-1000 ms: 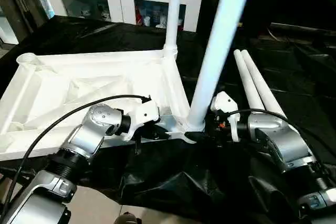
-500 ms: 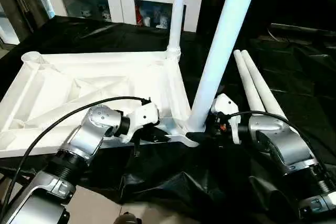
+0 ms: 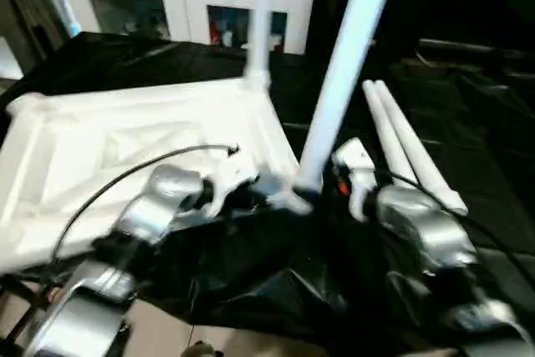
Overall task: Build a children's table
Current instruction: Rotate leg to tighten
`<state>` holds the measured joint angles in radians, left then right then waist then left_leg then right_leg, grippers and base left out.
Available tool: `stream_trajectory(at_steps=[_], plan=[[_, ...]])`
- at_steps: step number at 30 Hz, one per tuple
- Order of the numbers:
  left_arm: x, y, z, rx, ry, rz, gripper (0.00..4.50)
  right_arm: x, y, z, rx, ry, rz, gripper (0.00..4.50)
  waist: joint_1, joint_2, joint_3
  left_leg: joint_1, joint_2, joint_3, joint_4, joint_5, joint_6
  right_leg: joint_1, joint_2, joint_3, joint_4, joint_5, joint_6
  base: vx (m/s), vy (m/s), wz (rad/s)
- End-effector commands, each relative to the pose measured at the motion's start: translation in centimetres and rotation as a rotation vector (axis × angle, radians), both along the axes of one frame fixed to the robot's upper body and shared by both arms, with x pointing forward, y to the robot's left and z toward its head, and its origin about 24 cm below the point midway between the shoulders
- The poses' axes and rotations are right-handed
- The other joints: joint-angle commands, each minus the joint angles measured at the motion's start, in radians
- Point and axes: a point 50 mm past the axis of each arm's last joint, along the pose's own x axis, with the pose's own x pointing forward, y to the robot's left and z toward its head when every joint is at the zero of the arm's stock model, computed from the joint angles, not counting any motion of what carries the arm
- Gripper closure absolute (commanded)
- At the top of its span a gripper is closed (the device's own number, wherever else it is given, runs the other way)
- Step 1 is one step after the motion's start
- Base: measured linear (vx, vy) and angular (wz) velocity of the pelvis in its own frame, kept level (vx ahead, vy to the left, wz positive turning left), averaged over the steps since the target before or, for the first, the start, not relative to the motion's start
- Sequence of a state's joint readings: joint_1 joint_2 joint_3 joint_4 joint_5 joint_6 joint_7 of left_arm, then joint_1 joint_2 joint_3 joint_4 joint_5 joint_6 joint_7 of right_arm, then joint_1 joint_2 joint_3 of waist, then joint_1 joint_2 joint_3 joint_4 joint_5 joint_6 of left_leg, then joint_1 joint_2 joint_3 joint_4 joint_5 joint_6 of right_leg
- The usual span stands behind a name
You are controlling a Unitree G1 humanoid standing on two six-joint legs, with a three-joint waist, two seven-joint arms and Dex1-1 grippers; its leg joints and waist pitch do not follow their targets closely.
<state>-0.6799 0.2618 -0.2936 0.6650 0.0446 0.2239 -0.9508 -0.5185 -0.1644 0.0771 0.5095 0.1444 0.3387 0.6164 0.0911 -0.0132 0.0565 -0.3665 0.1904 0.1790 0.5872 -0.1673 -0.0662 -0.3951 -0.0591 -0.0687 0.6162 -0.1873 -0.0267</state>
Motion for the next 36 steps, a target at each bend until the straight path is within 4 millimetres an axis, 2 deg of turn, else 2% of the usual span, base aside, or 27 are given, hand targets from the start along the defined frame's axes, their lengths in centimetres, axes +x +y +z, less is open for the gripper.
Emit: stream_trajectory(at_steps=[1, 2, 3, 5, 8, 9, 11, 14, 15, 17, 21, 24, 25, 27, 28, 33, 36], plan=[[1.6, -3.2, 2.9, -0.135, -0.105, 0.064, 4.5, -0.4, 2.8, -2.6, -0.002, 0.123, -0.032, 1.74, -0.002, 0.008, -0.064, 0.017, 0.039, -0.019, -0.068, -0.255, -0.02, 0.04, -0.091, 0.053, -0.094, -0.323, -0.16, 0.0, 0.0, 0.0], [1.8, -3.6, 3.0, -0.141, -0.104, 0.082, 4.5, -0.2, 3.3, -2.6, -0.007, 0.124, -0.056, 1.74, -0.003, 0.004, -0.065, 0.016, 0.035, -0.02, -0.067, -0.251, -0.02, 0.045, -0.091, 0.051, -0.094, -0.325, -0.16, 0.0, 0.0, 0.0], [2.0, -4.3, 2.9, -0.136, -0.105, 0.1, 4.5, 0.2, 4.1, -2.6, -0.009, 0.125, -0.085, 1.74, -0.002, 0.004, -0.067, 0.017, 0.036, -0.019, -0.066, -0.244, -0.019, 0.043, -0.093, 0.052, -0.093, -0.32, -0.163, 0.0, 0.0, 0.0], [2.0, -4.5, 2.8, -0.128, -0.11, 0.095, 4.5, 0.4, 4.5, -2.6, -0.015, 0.117, -0.09, 1.74, -0.002, 0.005, -0.067, 0.014, 0.035, -0.019, -0.065, -0.229, -0.012, 0.045, -0.092, 0.052, -0.092, -0.306, -0.164, 0.0, 0.0, 0.0], [1.9, -4.7, 2.7, -0.118, -0.117, 0.079, 4.5, 0.5, 5.1, -2.3, -0.001, 0.097, -0.066, 1.74, 0.002, 0.004, -0.069, 0.009, 0.038, -0.017, -0.065, -0.199, 0.01, 0.049, -0.091, 0.052, -0.086, -0.237, -0.168, 0.0, 0.0, 0.0], [1.9, -4.7, 2.6, -0.111, -0.123, 0.069, 4.5, 0.5, 5.2, -2.2, 0.011, 0.098, -0.063, 1.19, 0.001, 0.002, -0.07, 0.009, 0.039, -0.017, -0.066, -0.192, 0.016, 0.05, -0.09, 0.052, -0.083, -0.216, -0.174, 0.0, 0.0, 0.0], [1.8, -4.7, 2.5, -0.099, -0.128, 0.052, 4.5, 0.6, 5.4, -2.0, 0.037, 0.099, -0.051, 1.02, 0.001, 0.005, -0.07, 0.01, 0.039, -0.017, -0.066, -0.195, 0.021, 0.049, -0.09, 0.052, -0.082, -0.208, -0.181, 0.0, 0.0, 0.0], [1.5, -4.2, 2.2, -0.073, -0.143, 0.003, 4.5, 0.9, 5.2, -1.6, 0.016, 0.052, -0.012, 0.69, -0.001, 0.003, -0.068, 0.01, 0.039, -0.017, -0.067, -0.222, 0.021, 0.049, -0.092, 0.051, -0.087, -0.251, -0.177, 0.0, 0.0, 0.0], [1.2, -3.8, 2.0, -0.068, -0.146, -0.03, 4.5, 0.8, 4.8, -1.4, 0.0, 0.032, 0.034, 0.6, 0.0, 0.005, -0.068, 0.01, 0.039, -0.018, -0.067, -0.225, 0.019, 0.049, -0.094, 0.052, -0.089, -0.269, -0.17, 0.0, 0.0, 0.0], [0.9, -3.4, 1.9, -0.063, -0.144, -0.056, 4.5, 0.7, 4.2, -1.1, -0.014, 0.015, 0.079, 0.6, 0.0, 0.003, -0.068, 0.007, 0.039, -0.017, -0.067, -0.212, 0.026, 0.051, -0.091, 0.052, -0.087, -0.248, -0.168, 0.0, 0.0, 0.0], [0.3, -2.7, 1.7, -0.06, -0.136, -0.104, 4.5, 0.4, 3.1, -0.5, -0.034, -0.019, 0.153, 0.6, 0.003, 0.005, -0.07, 0.008, 0.044, -0.017, -0.066, -0.187, 0.035, 0.052, -0.091, 0.053, -0.078, -0.182, -0.188, 0.0, 0.0, 0.0], [-0.8, -1.5, 1.4, -0.052, -0.114, -0.203, 4.5, -0.4, 1.1, 0.2, -0.066, -0.047, 0.284, 0.6, 0.006, 0.005, -0.074, 0.007, 0.047, -0.017, -0.065, -0.17, 0.047, 0.055, -0.09, 0.052, -0.07, -0.125, -0.202, 0.0, 0.0, 0.0], [-1.3, -0.9, 1.3, -0.05, -0.098, -0.243, 4.5, -0.8, 0.2, 0.5, -0.079, -0.05, 0.332, 0.6, 0.007, 0.005, -0.072, 0.008, 0.048, -0.014, -0.064, -0.169, 0.054, 0.052, -0.089, 0.053, -0.071, -0.11, -0.207, 0.0, 0.0, 0.0], [-1.7, -0.4, 1.2, -0.046, -0.091, -0.275, 4.5, -1.1, -0.3, 0.7, -0.083, -0.046, 0.37, 0.6, 0.009, 0.005, -0.07, 0.007, 0.047, -0.013, -0.064, -0.178, 0.058, 0.052, -0.087, 0.051, -0.072, -0.126, -0.208, 0.0, 0.0, 0.0], [-1.9, -0.2, 1.2, -0.043, -0.088, -0.292, 4.5, -1.3, -0.6, 0.8, -0.084, -0.043, 0.392, 0.6, 0.012, 0.007, -0.068, 0.009, 0.048, -0.011, -0.064, -0.196, 0.056, 0.048, -0.089, 0.052, -0.077, -0.162, -0.203, 0.0, 0.0, 0.0], [-3.4, 1.2, 1.3, -0.06, -0.036, -0.389, 4.5, -2.7, -1.8, 1.3, -0.084, -0.022, 0.513, 0.6, 0.019, 0.003, -0.063, 0.01, 0.05, -0.014, -0.069, -0.229, 0.039, 0.045, -0.09, 0.053, -0.083, -0.258, -0.178, 0.0, 0.0, 0.0], [-3.7, 1.4, 1.4, -0.061, -0.023, -0.408, 4.5, -3.0, -1.9, 1.5, -0.079, -0.015, 0.538, 0.6, 0.022, 0.004, -0.064, 0.012, 0.049, -0.014, -0.069, -0.229, 0.034, 0.042, -0.089, 0.053, -0.084, -0.274, -0.171, 0.0, 0.0, 0.0]])
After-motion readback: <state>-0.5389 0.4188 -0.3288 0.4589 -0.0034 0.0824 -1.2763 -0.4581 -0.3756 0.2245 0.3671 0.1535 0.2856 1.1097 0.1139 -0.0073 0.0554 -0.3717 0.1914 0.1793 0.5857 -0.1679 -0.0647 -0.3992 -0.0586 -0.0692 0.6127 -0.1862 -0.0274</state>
